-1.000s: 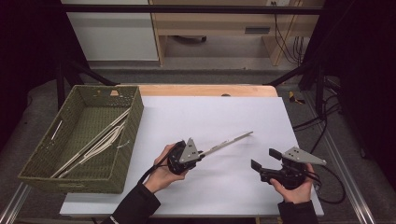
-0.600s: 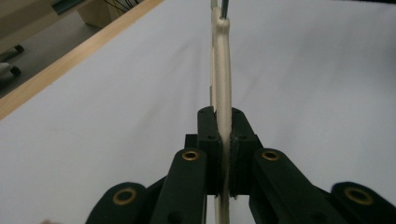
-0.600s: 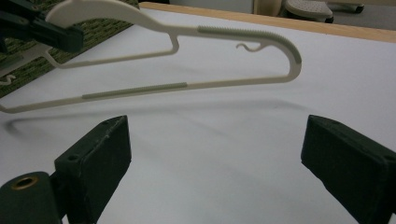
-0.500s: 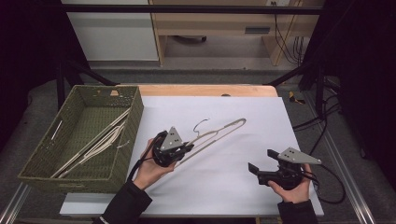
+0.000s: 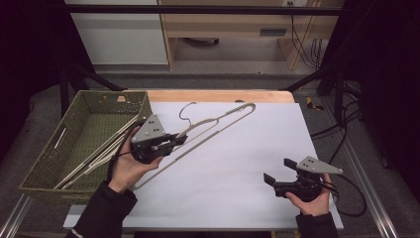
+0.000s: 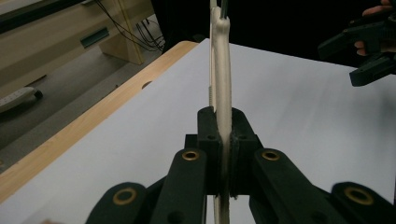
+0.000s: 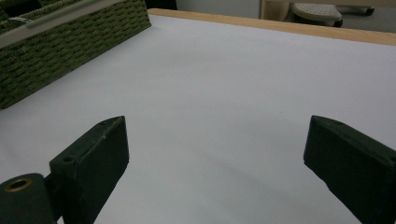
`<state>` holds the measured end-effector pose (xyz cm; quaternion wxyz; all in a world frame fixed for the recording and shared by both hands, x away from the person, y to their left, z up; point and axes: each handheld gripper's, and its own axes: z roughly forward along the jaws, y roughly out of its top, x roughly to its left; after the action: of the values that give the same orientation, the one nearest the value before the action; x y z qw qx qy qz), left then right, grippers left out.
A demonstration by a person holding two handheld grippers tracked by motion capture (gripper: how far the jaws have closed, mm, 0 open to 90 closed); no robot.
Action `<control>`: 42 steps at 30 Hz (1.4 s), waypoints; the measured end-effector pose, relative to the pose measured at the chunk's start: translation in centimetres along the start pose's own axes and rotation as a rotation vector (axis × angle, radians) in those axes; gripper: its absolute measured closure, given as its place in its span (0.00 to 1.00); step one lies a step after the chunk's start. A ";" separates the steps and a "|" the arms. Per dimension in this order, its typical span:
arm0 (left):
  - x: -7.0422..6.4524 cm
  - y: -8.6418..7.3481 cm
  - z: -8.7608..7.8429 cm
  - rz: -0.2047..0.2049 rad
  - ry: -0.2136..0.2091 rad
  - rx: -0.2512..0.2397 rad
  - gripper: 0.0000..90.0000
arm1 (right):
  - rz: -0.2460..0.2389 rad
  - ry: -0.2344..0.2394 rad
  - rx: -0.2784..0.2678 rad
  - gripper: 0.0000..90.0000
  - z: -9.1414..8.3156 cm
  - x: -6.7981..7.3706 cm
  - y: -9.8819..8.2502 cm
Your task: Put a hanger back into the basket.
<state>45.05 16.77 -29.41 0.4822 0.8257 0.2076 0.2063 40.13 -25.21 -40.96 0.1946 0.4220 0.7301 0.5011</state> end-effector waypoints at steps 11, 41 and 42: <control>3.1 1.7 -5.2 0.014 0.081 -0.002 0.96 | 0.005 -0.002 -0.006 0.04 0.0 0.1 0.1; 12.5 -6.2 -12.6 -0.035 0.287 0.102 0.96 | -0.018 -0.007 0.017 0.01 0.1 0.3 0.3; 12.7 -6.6 -12.8 -0.039 0.292 0.109 0.95 | -0.018 -0.008 0.016 0.01 0.1 0.3 0.3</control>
<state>47.75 35.71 -27.65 0.4056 0.8076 0.3024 0.3030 40.21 -24.89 -40.72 0.1984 0.4192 0.7371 0.4916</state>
